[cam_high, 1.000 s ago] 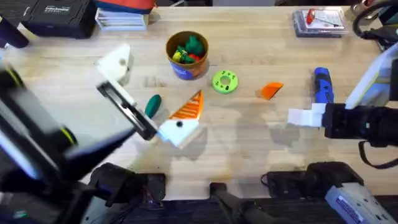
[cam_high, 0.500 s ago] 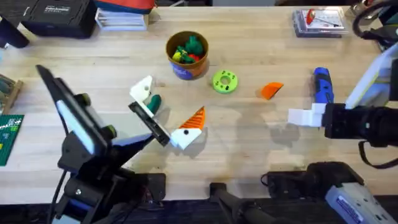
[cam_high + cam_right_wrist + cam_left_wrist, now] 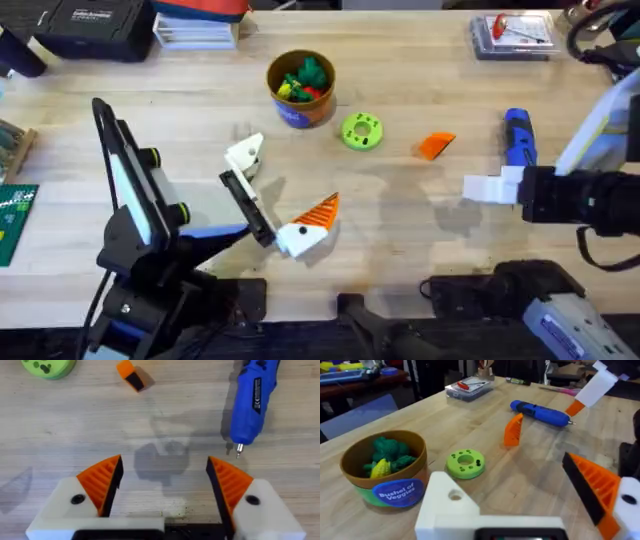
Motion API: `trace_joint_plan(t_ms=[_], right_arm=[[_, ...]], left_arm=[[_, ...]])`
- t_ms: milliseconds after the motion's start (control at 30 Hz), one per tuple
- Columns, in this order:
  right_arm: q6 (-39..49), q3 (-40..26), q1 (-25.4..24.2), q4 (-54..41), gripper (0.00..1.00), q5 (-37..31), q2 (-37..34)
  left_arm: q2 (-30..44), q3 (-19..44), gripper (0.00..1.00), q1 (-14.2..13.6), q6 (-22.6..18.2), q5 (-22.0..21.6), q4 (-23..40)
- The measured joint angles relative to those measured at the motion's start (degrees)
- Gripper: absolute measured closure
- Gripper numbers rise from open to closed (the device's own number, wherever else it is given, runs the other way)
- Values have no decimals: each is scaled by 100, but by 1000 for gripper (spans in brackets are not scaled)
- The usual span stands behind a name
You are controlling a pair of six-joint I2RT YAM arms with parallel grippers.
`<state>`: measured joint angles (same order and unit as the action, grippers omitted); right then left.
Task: Pick up the gripper from the table and insert it into the empty holder that is missing its gripper. Then pick up a screw, insert it into the mounting hole, and use the screwdriver to tighten it. Finally, clean up the table by picking up the vegetable and placing it into the bucket.
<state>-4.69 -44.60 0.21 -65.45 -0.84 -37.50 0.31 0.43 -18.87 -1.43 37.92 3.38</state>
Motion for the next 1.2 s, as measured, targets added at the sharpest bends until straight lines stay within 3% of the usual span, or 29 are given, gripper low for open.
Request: trace_joint_plan(t_ms=[667, 967, 1200], right_arm=[[0, 0, 0, 0, 7, 0, 0], [0, 0, 0, 35, 7, 2, 0], [0, 0, 0, 748, 9, 223, 0]], left_arm=[[-2, 0, 15, 0, 6, 45, 2], [-2, 0, 15, 0, 730, 111, 6], [-2, 0, 15, 0, 943, 132, 6]])
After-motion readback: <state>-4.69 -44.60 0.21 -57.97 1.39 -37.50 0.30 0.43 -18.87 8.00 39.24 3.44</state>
